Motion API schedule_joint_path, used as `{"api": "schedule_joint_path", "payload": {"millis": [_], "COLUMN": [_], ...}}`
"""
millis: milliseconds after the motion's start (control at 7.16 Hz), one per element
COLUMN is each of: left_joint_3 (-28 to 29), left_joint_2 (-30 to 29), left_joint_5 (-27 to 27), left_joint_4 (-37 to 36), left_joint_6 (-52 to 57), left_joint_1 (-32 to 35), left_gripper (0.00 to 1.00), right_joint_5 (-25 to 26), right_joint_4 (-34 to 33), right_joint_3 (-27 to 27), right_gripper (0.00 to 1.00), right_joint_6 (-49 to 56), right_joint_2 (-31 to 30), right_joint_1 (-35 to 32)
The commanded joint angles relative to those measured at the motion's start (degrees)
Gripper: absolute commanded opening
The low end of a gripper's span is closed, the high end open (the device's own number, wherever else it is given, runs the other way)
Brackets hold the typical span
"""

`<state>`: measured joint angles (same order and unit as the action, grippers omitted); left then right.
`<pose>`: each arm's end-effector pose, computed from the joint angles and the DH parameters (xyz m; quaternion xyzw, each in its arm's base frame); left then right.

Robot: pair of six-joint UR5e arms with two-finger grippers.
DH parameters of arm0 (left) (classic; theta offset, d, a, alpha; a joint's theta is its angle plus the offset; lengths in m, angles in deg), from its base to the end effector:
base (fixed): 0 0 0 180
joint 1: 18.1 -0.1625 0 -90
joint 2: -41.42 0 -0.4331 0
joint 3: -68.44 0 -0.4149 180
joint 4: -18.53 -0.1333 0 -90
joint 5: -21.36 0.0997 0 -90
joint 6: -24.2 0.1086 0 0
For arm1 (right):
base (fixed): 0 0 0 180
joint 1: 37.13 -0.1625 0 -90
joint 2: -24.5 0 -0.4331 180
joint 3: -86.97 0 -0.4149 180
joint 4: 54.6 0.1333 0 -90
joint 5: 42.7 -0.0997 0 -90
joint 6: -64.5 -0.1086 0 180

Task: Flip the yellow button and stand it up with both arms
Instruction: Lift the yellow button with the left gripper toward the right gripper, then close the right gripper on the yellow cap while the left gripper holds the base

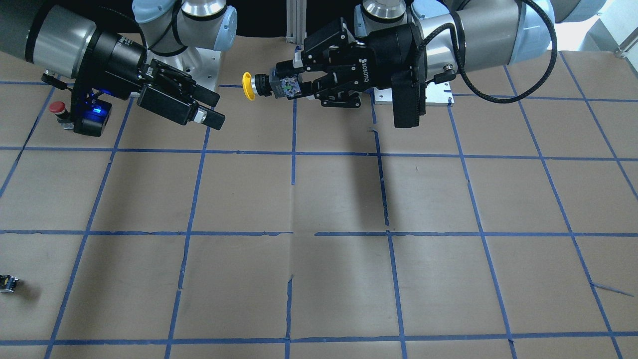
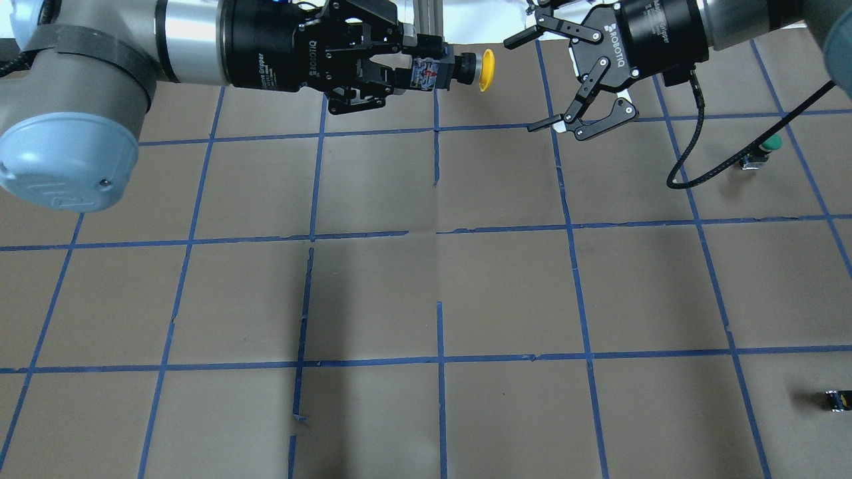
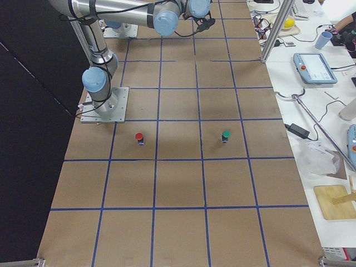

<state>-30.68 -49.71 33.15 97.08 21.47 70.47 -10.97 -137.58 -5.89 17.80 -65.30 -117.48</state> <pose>-0.2266 -0.5228 0.5016 0.0216 -0.7757 0.0010 0.6308 0.1380 -0.5347 0.4998 0.4485 0.7468 0.2268 0.4355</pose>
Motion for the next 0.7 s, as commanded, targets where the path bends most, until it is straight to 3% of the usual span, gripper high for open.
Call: {"api": "schedule_joint_path", "payload": {"millis": [0,559], "left_joint_3": [-1.1,-0.6], "left_joint_2": [-0.2,-0.5], "left_joint_5": [-2.6,-2.6], "left_joint_4": [-3.0,-4.4], "left_joint_6": [-0.4,-2.8], "left_joint_1": [-0.1,-0.1], "left_gripper": [0.12,0.12], "right_joint_5": [-4.4,-6.7], "right_joint_4": [0.0,0.7], "right_joint_3": [0.1,0.1], "right_gripper": [1.00,1.00], "right_joint_6": [-1.3,-2.1], "right_joint_2": [-0.4,-3.5], "right_joint_1": [-0.2,-0.4]}}
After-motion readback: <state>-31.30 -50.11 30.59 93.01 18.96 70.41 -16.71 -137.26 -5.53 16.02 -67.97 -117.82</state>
